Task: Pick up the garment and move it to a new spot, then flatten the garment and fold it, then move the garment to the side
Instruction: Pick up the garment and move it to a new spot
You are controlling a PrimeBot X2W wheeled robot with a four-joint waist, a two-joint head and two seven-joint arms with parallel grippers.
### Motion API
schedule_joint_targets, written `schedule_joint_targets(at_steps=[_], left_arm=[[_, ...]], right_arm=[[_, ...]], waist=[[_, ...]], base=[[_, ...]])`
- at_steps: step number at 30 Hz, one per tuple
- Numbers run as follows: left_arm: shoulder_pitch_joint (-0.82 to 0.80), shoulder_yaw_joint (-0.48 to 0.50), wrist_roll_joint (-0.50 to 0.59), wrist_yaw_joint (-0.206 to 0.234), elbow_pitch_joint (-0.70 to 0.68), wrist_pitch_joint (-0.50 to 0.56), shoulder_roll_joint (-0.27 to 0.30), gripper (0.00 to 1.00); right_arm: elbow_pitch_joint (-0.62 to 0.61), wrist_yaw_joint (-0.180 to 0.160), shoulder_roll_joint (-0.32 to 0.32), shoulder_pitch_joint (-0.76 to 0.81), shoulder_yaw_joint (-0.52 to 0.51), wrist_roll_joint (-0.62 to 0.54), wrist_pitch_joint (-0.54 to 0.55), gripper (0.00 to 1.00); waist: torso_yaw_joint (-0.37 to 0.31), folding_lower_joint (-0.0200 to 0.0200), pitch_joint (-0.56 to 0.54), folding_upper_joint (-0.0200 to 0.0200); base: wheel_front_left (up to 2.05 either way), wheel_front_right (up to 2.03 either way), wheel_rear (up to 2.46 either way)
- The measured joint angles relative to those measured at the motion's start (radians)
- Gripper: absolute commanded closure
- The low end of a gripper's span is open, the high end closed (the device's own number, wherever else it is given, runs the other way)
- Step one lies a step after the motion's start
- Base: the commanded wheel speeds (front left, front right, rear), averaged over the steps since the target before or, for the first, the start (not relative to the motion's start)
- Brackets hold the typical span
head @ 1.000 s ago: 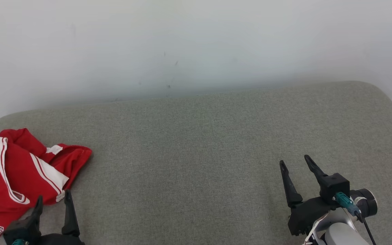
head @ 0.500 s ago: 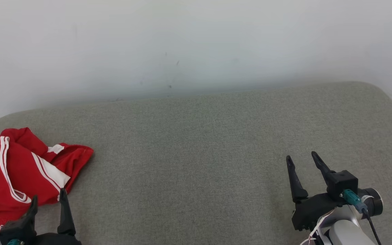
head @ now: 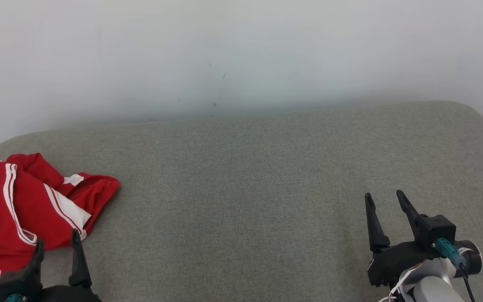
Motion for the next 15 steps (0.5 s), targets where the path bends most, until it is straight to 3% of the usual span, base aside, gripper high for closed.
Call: schedule_joint_targets(at_steps=[15], left_arm=[[-0.001,0.020,0.027,0.000,-0.019,0.009,-0.004,0.00]], right_arm=[[-0.012,0.000,-0.003,0.016,-0.001,0.000,0.000,0.00]], waist=[[0.106,0.0000,0.005,0.0000]], base=[[0.00,0.00,0.00]])
